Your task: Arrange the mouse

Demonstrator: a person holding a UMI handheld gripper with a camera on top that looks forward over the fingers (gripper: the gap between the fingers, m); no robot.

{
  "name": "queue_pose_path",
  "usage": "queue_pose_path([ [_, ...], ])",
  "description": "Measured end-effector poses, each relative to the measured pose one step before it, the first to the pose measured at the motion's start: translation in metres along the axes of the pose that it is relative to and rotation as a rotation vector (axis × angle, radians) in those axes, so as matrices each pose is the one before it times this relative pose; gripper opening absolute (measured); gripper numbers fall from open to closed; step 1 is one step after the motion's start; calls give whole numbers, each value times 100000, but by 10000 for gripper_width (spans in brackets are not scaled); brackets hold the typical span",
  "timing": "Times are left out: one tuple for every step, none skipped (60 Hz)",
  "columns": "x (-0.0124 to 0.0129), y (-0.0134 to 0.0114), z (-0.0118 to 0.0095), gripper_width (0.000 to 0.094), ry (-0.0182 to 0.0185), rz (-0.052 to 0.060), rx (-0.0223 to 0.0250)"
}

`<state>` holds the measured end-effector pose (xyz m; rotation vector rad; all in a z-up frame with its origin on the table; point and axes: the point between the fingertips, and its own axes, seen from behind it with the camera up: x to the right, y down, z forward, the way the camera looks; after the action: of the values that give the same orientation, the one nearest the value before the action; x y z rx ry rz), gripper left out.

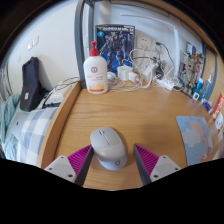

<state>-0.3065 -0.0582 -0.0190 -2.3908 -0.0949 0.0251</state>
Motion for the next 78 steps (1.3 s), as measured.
queue_pose_path([
  [-1, -342, 296, 799, 243, 97, 56],
  [-14, -294, 244, 796, 56, 126, 166],
  [-56, -371, 239, 791, -117, 137, 362],
  [-43, -405, 278, 789, -200, 153, 426],
  [-38, -363, 240, 788, -185, 292, 525],
  [-11, -308, 258, 789, -22, 389, 303],
  [9, -256, 274, 787, 151, 508, -72],
  [99, -158, 328, 785, 27, 309, -421],
  [111, -91, 262, 777, 340, 261, -491],
  [88, -140, 176, 780, 132, -3, -249],
  [60, -314, 179, 776, 177, 43, 554],
  [86, -177, 179, 770, 235, 93, -49],
  [97, -63, 176, 767, 272, 112, -473],
  [-4, -71, 113, 767, -144, 205, -483],
  [16, -147, 88, 764, -82, 341, 4],
  [21, 3, -20, 762, 277, 204, -167],
  [57, -1, 42, 759, 49, 89, -248],
  [63, -78, 16, 759, 141, 38, 18],
  [62, -39, 34, 752, 84, 138, 90],
  [71, -1, 11, 747, 177, 288, 33],
  [76, -18, 27, 736, 207, 358, 123],
  [87, -15, 21, 723, 293, 218, 99],
  [66, -26, 21, 716, 181, 77, 90],
  [48, -71, -2, 710, 184, 58, -93],
  [71, -23, 22, 703, 128, 169, 161],
  [55, -15, 23, 697, 60, 210, 86],
  [69, 2, 21, 687, 130, 293, 40],
  [77, 7, -4, 674, 203, 221, -27],
  [91, -1, 8, 664, 357, 143, -114],
  [96, -12, -1, 650, 321, 138, -100],
  [62, 13, -2, 630, 237, 226, -112],
  [42, 29, -36, 612, 282, 244, -134],
  [52, 8, -12, 590, 173, 114, -69],
  [73, 4, -19, 574, 256, 168, 27],
  [54, 10, -20, 557, 212, 187, 24],
  [73, -3, -19, 542, 307, 136, 77],
  [-7, -1, -17, 539, -11, 168, 82],
  [3, 0, -18, 538, -35, 58, 84],
  [43, 5, 54, 532, -18, -110, 379],
  [8, -2, 9, 521, 34, -326, 39],
  [-15, 0, 6, 516, -3, -398, 26],
  [-12, -3, 1, 499, -44, -395, 33],
  [-25, -8, 13, 487, -43, -683, 19],
  [-7, -1, 14, 478, 2, -877, 111],
  [1, -28, 2, 456, 61, -981, 268],
  [33, -23, 33, 423, 301, -762, 275],
  [18, -44, 27, 414, 272, -272, 373],
  [-35, -15, 37, 388, 87, 306, 181],
  [-35, -14, 25, 372, 31, 183, 175],
  [-19, 21, 21, 353, -39, -70, 25],
  [0, 33, 9, 352, -50, -424, -158],
  [-18, -3, -6, 335, -164, -73, -259],
  [-17, 24, 23, 335, -200, -107, -354],
  [-10, 5, 11, 335, -227, 107, -293],
  [17, -17, 30, 335, -132, 42, -223],
  [-10, -18, 29, 334, -135, -272, -198],
  [-9, -18, 29, 334, -282, -618, -209],
  [-13, -24, 0, 335, -394, -445, -176],
  [-17, 3, 29, 334, -403, 84, -252],
  [-7, -43, 2, 333, -398, 167, -116],
  [-7, -26, 24, 332, -424, -16, -163],
  [-8, -37, 5, 334, -413, -287, -310],
  [-10, -11, -10, 335, -352, -567, -278],
  [14, 12, -17, 333, -219, -461, -460],
  [15, 10, -42, 332, -229, -333, -492],
  [-21, 5, -60, 331, -467, -347, -529],
  [-22, -42, -93, 332, -511, -243, -326],
  [15, -114, -113, 333, -516, -384, 88],
  [17, -254, -240, 333, -490, -536, 255],
  [56, -366, -301, 334, -426, -519, 611],
  [116, -452, -364, 334, -230, -292, 812],
  [184, -512, -574, 335, -16, -51, 926],
  [244, -626, -457, 334, -47, -28, 1149],
  [247, -715, -474, 334, -198, 71, 1356],
  [303, -826, -530, 334, -198, 258, 1514],
  [363, -909, -525, 334, -50, 383, 1688],
  [419, -999, -535, 334, 112, 201, 1903],
  [508, -1156, -367, 335, 250, 60, 1929],
])
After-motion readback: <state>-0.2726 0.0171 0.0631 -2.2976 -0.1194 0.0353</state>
